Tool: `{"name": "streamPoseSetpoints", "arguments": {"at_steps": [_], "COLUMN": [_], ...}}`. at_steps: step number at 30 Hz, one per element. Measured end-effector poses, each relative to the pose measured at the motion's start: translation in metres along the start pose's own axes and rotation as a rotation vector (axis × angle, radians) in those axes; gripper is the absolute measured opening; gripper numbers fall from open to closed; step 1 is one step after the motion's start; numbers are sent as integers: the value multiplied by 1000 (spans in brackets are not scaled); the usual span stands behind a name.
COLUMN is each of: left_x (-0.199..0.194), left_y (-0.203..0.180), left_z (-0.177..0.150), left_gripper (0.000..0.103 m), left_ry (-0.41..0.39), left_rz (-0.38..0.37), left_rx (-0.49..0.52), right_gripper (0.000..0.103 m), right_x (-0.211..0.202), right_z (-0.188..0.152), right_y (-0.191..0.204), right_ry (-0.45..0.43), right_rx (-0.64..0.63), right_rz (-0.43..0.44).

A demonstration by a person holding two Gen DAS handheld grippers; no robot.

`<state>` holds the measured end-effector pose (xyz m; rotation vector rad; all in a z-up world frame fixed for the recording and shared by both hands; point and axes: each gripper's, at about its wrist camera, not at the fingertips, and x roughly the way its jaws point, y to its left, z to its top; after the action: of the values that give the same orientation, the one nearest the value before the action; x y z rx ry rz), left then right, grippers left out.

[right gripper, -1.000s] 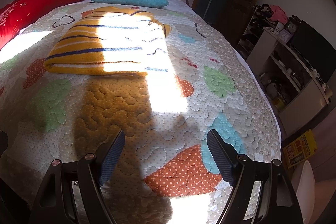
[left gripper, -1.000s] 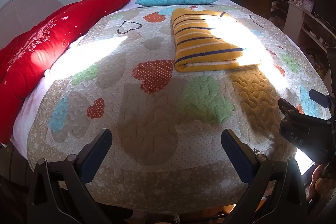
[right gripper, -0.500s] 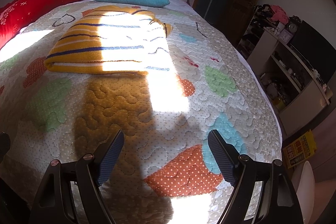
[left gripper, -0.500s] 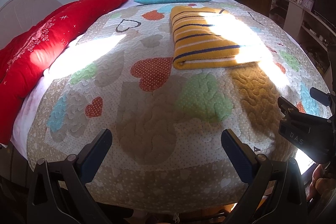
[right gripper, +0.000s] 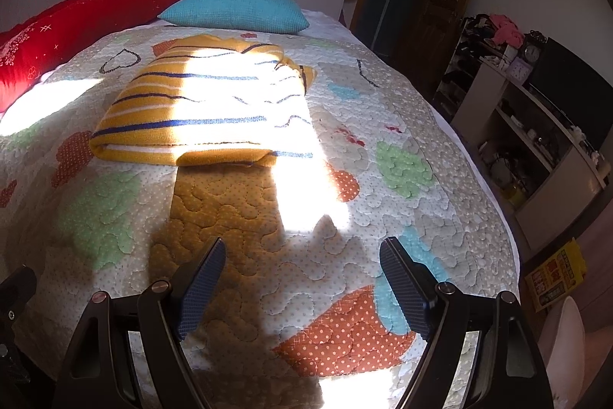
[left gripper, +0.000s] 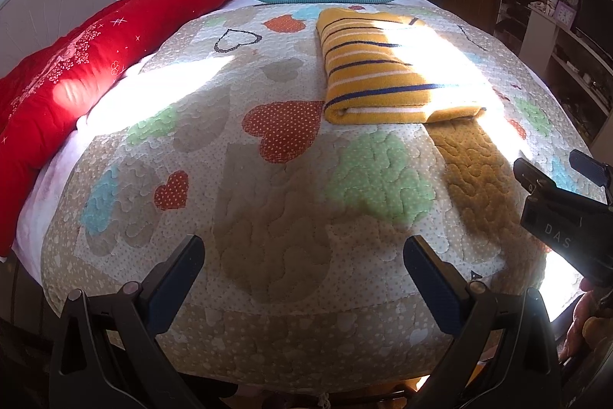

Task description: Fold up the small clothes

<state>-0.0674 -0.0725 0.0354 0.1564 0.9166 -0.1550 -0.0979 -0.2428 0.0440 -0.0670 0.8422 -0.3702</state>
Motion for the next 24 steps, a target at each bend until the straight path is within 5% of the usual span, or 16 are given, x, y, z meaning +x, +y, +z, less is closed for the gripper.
{"name": "streamPoseSetpoints", "arguments": {"at_steps": [24], "left_x": [32], "left_y": [13], "left_z": [2], "left_gripper": [103], "left_ry": [78], "left_rz": [-20], "left_rx": [-44], "right_gripper": [87], "right_x": [22], "right_z": [12], "right_y": [20], "right_ry": [26], "right_rx": [-42], "right_rz": [43]}}
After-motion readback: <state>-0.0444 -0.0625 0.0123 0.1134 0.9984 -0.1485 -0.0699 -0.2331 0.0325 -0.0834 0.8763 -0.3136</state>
